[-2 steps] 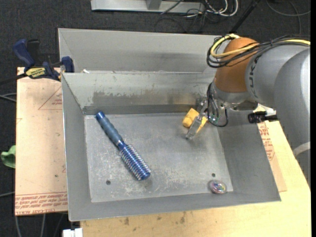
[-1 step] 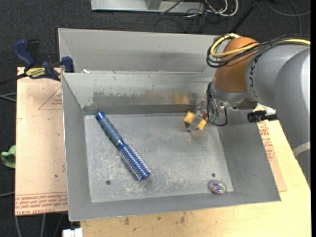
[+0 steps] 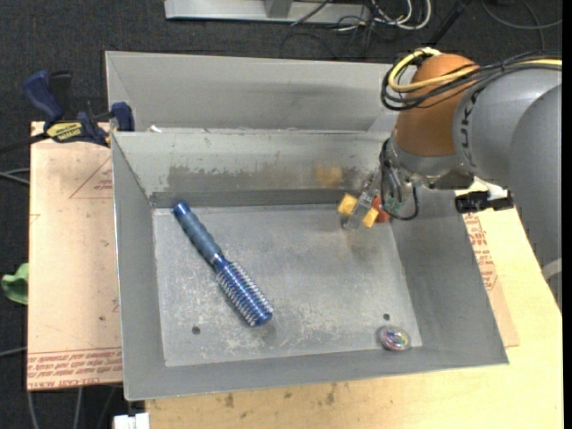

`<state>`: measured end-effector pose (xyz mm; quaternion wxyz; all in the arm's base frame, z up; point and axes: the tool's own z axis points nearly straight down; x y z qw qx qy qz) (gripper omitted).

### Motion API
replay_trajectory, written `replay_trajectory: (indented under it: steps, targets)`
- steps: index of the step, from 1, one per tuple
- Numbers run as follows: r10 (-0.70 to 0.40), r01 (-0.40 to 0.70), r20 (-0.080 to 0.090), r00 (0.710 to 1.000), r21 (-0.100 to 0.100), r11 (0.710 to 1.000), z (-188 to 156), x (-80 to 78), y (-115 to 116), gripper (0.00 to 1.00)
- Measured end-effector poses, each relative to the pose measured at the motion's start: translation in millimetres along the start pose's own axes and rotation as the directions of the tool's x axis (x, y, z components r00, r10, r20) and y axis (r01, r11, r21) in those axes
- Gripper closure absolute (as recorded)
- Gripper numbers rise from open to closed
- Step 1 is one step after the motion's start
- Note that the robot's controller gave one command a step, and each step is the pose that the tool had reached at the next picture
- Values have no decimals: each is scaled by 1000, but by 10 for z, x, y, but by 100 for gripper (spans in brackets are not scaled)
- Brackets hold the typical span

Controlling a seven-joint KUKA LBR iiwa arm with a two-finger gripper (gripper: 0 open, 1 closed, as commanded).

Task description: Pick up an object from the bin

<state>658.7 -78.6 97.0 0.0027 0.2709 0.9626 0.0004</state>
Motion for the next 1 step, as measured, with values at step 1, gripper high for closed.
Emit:
replay_trajectory:
  steps: [1]
  targets:
    - [-3, 3, 6, 1000, -4, 1000, -856, -25, 18, 100]
